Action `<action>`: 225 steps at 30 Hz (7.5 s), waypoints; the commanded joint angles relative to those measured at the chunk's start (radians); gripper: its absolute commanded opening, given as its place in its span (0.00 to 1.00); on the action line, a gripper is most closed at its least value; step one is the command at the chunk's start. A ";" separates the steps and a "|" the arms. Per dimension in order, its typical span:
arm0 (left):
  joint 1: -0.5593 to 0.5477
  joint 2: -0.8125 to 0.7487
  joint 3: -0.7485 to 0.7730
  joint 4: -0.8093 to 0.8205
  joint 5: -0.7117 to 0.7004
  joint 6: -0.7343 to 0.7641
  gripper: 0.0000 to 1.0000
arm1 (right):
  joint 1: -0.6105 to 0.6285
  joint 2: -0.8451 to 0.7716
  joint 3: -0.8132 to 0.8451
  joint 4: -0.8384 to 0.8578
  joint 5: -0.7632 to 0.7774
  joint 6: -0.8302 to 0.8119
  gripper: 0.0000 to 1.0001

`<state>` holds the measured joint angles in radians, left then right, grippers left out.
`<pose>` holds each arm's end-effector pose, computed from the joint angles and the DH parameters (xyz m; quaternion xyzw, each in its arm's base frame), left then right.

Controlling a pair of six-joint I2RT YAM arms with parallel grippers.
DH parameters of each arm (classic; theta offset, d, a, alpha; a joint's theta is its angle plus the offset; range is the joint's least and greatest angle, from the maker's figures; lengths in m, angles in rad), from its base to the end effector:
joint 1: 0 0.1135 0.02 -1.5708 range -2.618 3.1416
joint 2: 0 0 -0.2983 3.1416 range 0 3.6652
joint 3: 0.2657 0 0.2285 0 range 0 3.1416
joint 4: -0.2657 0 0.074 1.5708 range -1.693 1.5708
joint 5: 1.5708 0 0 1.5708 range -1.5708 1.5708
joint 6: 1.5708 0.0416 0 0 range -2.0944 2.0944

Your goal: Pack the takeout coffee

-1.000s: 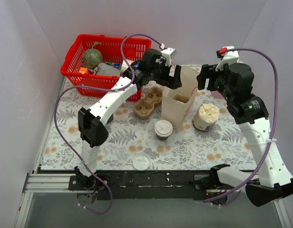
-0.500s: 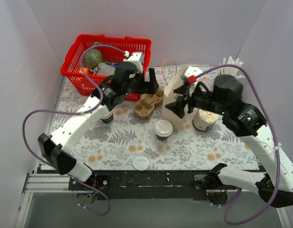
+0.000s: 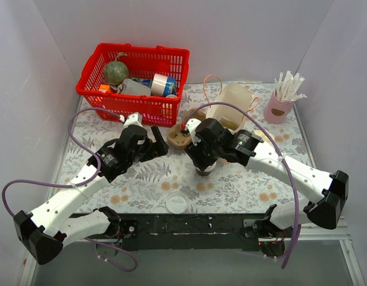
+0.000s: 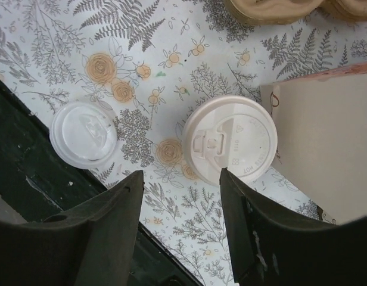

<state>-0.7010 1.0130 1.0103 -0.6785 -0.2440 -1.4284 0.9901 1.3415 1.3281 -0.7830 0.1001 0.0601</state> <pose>0.1376 -0.1030 0.3540 -0.3677 0.8188 -0.3203 0.3031 0.1429 0.2102 0.3785 -0.3978 0.8351 0.1490 0.3495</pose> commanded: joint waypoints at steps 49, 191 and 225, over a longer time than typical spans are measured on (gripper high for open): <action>0.006 -0.053 -0.058 -0.023 -0.044 -0.116 0.98 | 0.042 0.243 -0.036 -0.042 0.213 0.156 0.21; 0.006 0.225 0.030 0.198 0.155 0.187 0.98 | -0.654 0.581 0.522 -0.200 -0.149 -0.490 0.01; 0.006 0.194 0.030 0.223 0.193 0.175 0.98 | -0.654 0.438 0.618 -0.153 -0.071 -0.369 0.41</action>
<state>-0.7002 1.2526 1.0531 -0.4847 -0.0666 -1.2533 0.3359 1.8565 1.8866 -0.9813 0.0177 -0.3443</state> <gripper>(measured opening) 0.981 0.399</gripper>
